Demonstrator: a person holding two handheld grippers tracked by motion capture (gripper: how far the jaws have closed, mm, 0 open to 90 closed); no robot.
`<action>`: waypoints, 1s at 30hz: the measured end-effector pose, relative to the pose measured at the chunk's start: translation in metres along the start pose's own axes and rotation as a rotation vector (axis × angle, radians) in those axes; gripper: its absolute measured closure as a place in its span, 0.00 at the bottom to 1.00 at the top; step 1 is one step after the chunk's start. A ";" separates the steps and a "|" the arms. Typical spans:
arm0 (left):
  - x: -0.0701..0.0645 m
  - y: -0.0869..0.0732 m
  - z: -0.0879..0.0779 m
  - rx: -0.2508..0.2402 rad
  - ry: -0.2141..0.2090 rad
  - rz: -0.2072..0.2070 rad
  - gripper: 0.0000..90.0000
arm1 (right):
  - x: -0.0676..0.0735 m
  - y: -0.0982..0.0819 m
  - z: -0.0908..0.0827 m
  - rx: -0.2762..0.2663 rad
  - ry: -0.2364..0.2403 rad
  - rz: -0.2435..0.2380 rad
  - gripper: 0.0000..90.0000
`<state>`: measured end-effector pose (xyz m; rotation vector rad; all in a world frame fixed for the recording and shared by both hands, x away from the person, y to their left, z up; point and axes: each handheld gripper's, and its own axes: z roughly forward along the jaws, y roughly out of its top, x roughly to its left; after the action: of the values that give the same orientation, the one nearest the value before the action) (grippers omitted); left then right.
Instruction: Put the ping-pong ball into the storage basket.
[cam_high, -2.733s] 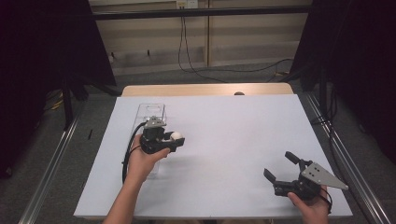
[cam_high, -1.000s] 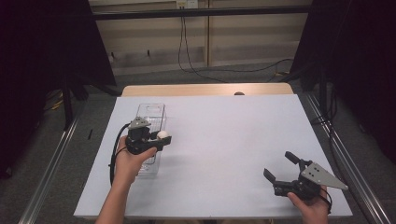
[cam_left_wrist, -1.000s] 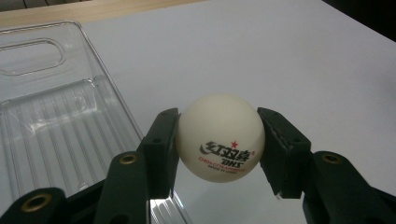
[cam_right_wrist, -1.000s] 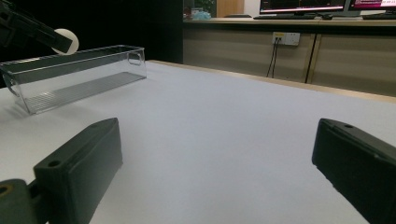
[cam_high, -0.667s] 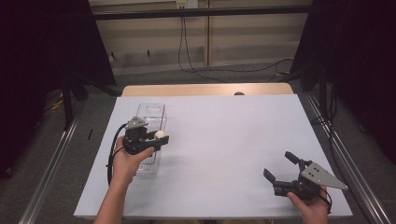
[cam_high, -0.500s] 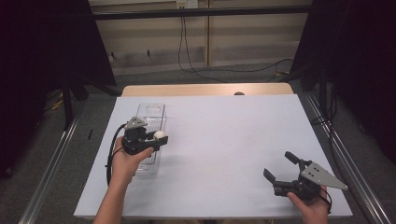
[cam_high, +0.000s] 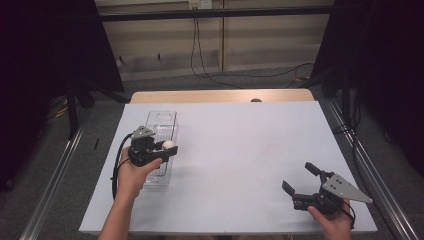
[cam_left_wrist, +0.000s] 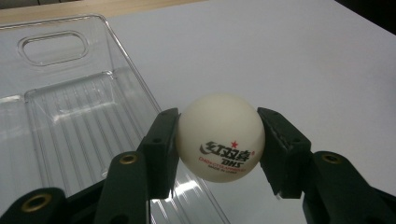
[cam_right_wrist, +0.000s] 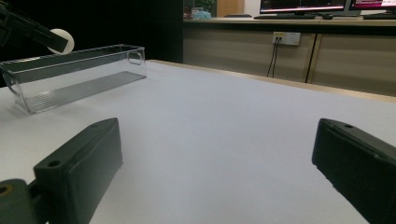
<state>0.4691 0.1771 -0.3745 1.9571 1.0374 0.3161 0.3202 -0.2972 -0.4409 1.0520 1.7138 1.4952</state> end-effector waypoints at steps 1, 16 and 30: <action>0.001 0.000 -0.001 0.000 0.003 0.001 0.57 | 0.000 0.000 0.000 -0.002 -0.002 0.003 0.01; 0.005 -0.004 -0.004 -0.007 0.018 -0.006 0.57 | 0.001 0.000 0.000 -0.002 0.000 0.003 0.01; 0.010 -0.005 -0.009 -0.017 0.039 -0.013 0.57 | 0.001 0.000 0.000 0.004 0.002 0.002 0.01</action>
<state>0.4672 0.1917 -0.3750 1.9349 1.0683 0.3562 0.3203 -0.2965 -0.4411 1.0554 1.7182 1.4947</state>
